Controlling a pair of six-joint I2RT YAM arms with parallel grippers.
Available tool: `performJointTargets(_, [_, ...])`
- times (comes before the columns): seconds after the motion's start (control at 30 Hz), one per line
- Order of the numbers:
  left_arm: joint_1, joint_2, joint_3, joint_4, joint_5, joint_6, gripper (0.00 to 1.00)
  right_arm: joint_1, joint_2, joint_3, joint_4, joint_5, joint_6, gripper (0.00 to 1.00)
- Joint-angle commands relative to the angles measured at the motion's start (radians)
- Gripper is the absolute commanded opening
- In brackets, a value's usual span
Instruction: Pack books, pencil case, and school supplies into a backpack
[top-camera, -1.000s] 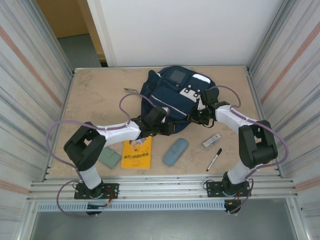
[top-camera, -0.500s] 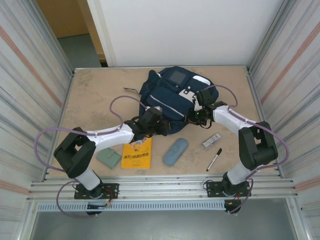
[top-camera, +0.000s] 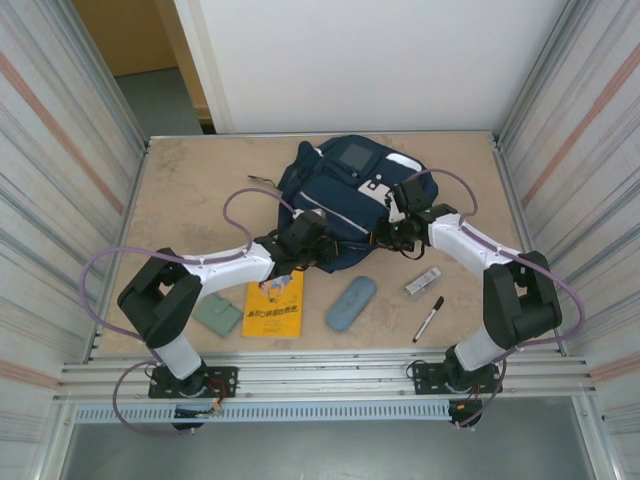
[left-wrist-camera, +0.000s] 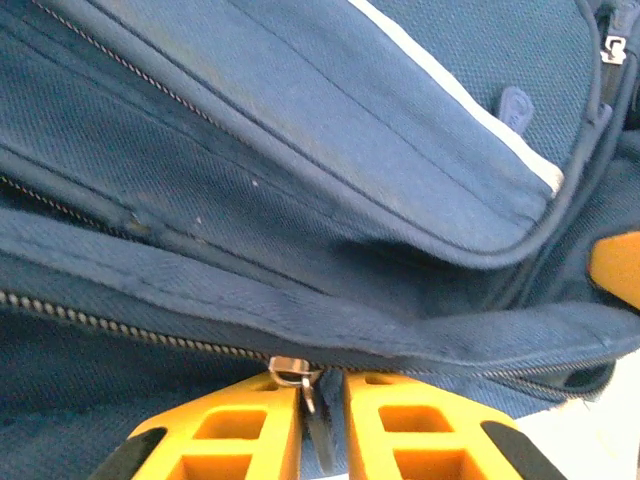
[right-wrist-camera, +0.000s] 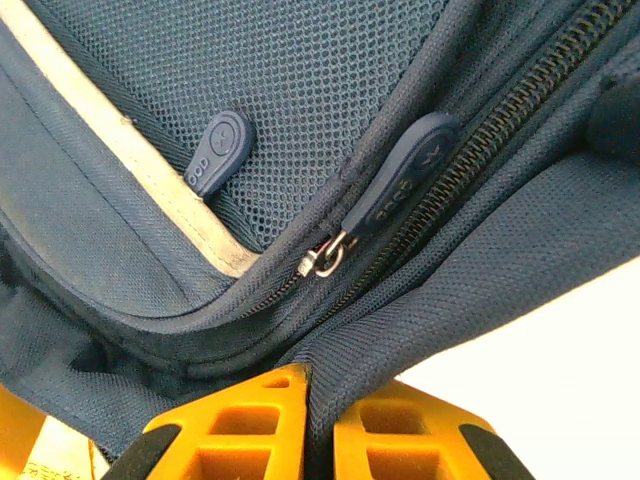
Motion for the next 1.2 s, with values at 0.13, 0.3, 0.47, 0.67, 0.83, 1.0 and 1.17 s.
performJointTargets(0.13, [0.019,0.036,0.001,0.089,0.064,0.028,0.14,0.008,-0.073,-0.024,0.01,-0.039,-0.012,0.11])
performJointTargets(0.3, [0.025,0.039,0.004,0.047,0.039,0.035,0.03,0.009,-0.07,-0.029,-0.003,-0.023,-0.016,0.11])
performJointTargets(0.47, [0.027,0.001,-0.016,0.007,0.022,0.058,0.0,0.001,-0.068,-0.025,-0.011,0.017,-0.03,0.11])
performJointTargets(0.67, [0.029,-0.066,-0.014,-0.08,0.069,0.201,0.0,-0.076,-0.029,0.069,-0.141,0.12,0.0,0.1])
performJointTargets(0.83, [0.075,-0.075,-0.048,-0.066,0.085,0.326,0.0,-0.177,-0.009,0.075,-0.138,0.145,0.005,0.11])
performJointTargets(1.0, [0.112,-0.087,-0.041,-0.028,0.211,0.375,0.0,-0.21,0.018,0.093,-0.103,0.128,0.032,0.17])
performJointTargets(1.17, [0.096,-0.067,0.002,-0.02,0.335,0.381,0.0,-0.176,0.008,0.139,-0.248,0.216,0.162,0.36])
